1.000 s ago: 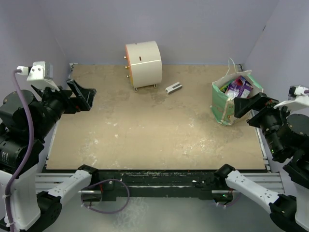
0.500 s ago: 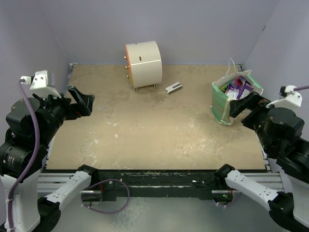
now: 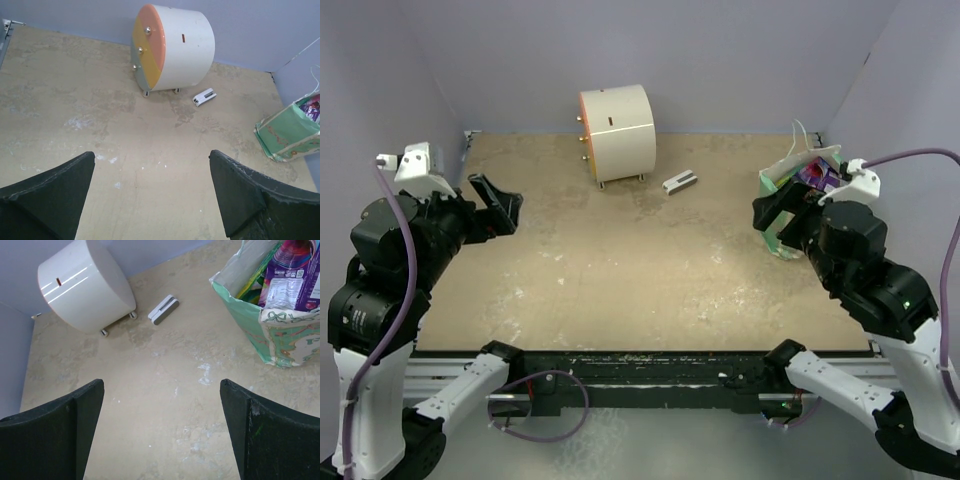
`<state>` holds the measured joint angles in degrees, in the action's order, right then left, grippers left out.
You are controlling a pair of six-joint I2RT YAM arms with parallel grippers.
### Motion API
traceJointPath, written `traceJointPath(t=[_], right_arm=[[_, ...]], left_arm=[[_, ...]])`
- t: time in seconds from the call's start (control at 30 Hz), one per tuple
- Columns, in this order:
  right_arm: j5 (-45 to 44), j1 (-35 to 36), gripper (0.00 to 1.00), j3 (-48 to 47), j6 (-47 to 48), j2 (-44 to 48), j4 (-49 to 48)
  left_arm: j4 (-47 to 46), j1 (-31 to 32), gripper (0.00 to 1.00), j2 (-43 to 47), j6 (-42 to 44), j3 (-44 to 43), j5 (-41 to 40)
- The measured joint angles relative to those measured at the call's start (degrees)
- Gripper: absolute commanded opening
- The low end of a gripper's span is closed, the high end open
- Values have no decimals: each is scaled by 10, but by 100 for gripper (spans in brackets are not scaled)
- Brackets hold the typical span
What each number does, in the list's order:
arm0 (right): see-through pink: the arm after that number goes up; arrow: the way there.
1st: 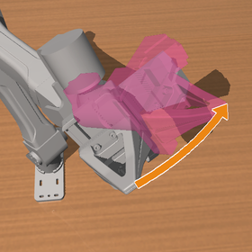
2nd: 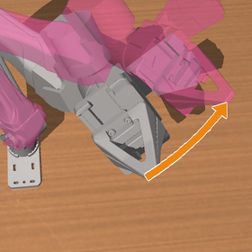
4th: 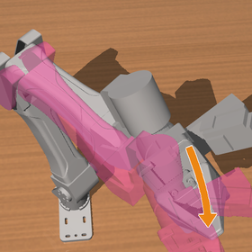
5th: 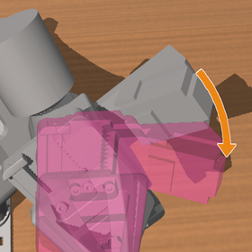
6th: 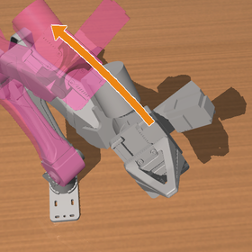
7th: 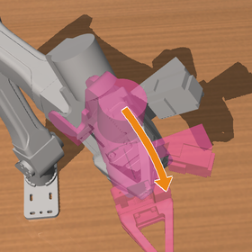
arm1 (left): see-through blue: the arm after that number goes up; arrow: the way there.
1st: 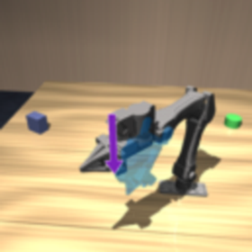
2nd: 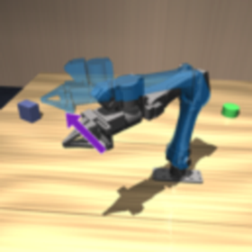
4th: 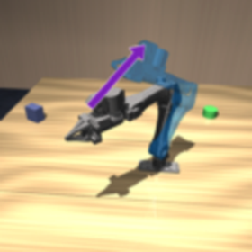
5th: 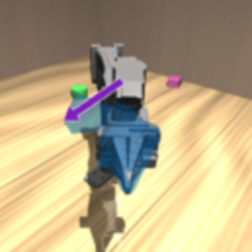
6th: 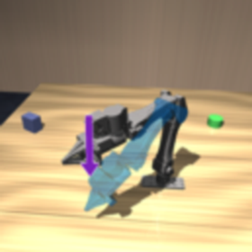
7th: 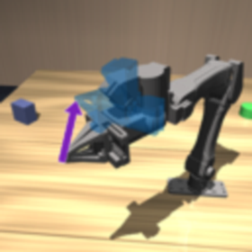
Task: Take the snacks out of the paper bag
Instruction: Move the paper bag to the center of the board.
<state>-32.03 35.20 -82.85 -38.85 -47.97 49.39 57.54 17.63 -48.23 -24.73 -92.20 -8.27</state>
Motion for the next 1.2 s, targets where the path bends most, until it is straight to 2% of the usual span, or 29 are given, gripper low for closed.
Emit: traceJointPath(t=[0.27,0.47,0.83,1.0,1.13,1.2], right_arm=[[-63,0,100,2,6,-57,-42],[-125,-15,99,-63,36,-175,-54],[-67,-210,99,-246,39,-384,-57],[3,-298,88,-252,30,-429,-80],[54,-350,72,-252,32,-461,-108],[80,-366,68,-252,37,-474,-126]], left_arm=[[-16,0,99,-24,-14,2,18],[-28,0,99,-64,-16,2,29],[-53,0,99,-120,-7,-1,22],[-75,0,99,-138,-6,-1,17],[-89,0,99,-162,-6,-2,16],[-95,0,99,-174,-5,-2,16]])
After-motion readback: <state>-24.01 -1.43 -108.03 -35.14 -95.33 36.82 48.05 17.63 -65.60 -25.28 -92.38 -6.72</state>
